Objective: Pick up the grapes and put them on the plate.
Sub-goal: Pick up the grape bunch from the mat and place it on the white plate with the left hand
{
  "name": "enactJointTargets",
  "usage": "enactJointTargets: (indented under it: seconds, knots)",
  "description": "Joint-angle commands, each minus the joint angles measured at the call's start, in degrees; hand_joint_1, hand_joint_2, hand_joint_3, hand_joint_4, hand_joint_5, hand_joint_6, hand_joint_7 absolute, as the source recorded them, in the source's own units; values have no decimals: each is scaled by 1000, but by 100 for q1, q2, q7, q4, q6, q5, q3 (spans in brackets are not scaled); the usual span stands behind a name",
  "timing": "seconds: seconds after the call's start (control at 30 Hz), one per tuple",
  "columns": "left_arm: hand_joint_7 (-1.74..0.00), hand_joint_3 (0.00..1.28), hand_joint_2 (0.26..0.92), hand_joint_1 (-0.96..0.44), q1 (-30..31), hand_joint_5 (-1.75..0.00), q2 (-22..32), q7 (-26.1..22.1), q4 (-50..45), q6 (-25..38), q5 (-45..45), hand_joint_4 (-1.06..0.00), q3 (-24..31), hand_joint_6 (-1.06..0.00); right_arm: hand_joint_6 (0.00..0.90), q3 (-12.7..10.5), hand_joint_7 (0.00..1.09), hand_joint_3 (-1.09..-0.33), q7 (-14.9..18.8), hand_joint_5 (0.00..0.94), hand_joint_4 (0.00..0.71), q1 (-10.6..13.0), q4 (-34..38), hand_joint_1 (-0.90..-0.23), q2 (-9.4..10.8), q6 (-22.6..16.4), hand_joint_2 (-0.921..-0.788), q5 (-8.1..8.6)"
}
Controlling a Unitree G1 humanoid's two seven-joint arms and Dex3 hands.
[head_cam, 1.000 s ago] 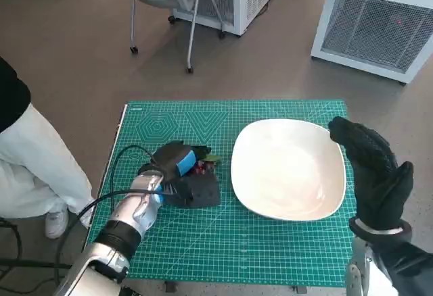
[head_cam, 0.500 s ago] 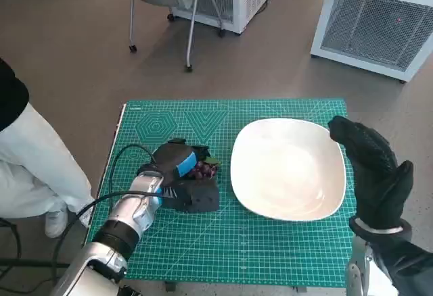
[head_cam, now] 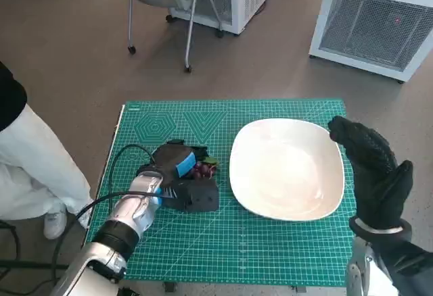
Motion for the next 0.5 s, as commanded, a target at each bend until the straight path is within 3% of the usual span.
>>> enactJointTargets:
  seconds: [0.03, 0.27, 0.5]
  knots:
    - [-1246, 149, 921, 2, 119, -1301, 4, -86, 18, 53, -41, -557, -4, -568, 65, 8, 576, -549, 6, 5, 453, 120, 9, -526, -44, 102, -921, -16]
    - [-1004, 147, 920, 6, 130, -1471, 13, -42, -15, 49, -80, -537, -1, -642, 66, 9, 574, -553, -3, 5, 453, 139, -16, -526, -47, 104, -921, -31]
    - [-1235, 159, 920, 3, 138, -1330, 48, -67, -102, 37, -113, -543, 19, -566, 67, 12, 573, -556, 0, 5, 454, 142, -34, -527, -47, 119, -921, -27]
